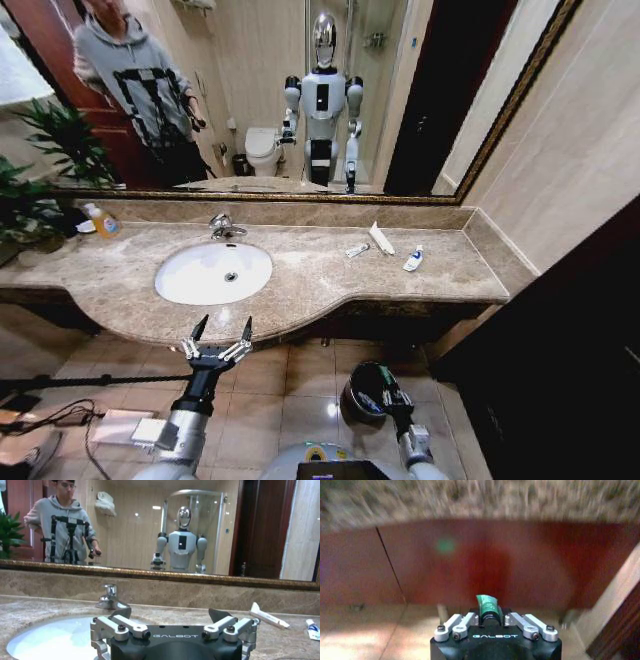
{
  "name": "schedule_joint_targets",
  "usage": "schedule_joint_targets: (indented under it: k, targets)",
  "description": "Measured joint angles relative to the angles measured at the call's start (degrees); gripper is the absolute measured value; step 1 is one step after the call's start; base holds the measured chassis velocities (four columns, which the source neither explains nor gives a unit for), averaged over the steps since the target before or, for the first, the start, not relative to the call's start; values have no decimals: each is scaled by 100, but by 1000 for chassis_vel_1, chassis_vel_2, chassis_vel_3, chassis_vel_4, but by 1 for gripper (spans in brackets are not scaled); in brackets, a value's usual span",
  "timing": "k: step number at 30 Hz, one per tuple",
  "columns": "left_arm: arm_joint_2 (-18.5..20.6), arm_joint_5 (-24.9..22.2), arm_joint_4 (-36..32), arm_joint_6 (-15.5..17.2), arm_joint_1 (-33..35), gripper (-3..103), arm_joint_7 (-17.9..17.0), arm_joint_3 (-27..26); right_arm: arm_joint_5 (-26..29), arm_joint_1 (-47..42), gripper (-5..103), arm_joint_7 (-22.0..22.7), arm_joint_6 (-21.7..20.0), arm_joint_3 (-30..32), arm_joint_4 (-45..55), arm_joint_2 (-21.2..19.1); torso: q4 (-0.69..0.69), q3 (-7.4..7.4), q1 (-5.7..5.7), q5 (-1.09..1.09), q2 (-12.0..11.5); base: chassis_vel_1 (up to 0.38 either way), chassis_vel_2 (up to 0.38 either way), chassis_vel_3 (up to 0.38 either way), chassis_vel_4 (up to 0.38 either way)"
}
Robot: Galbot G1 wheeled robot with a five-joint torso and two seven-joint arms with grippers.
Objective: Pick up the trash from the sink and place it in the trash bin.
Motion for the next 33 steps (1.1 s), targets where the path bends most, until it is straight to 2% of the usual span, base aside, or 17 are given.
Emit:
schedule_joint_targets:
  k: [9, 13, 18, 21, 26, 33]
  targets:
    - [0, 0, 0, 0, 0, 100, 0, 0, -129, 801, 21, -109, -130, -37, -1377, -49, 0, 0, 0, -1, 0, 0, 0, 0, 0]
    - [0, 0, 0, 0, 0, 100, 0, 0, -251, 1453, 21, -169, -78, -73, -2624, 15, 0, 0, 0, -1, 0, 0, 0, 0, 0]
    - [0, 0, 0, 0, 0, 100, 0, 0, -271, 1857, 21, -227, -48, -86, -3277, 55, 0, 0, 0, 0, 0, 0, 0, 0, 0]
    - [0, 0, 0, 0, 0, 100, 0, 0, -415, 2366, 21, -262, 35, -90, -4097, 98, 0, 0, 0, -1, 0, 0, 0, 0, 0]
    - [0, 0, 0, 0, 0, 100, 0, 0, -461, 2763, 21, -263, 64, -78, -4715, 151, 0, 0, 0, 0, -1, 0, 0, 0, 0]
    - [0, 0, 0, 0, 0, 100, 0, 0, -489, 2924, 21, -287, 61, -82, -4962, 162, 0, 0, 0, -1, 0, 0, 0, 0, 0]
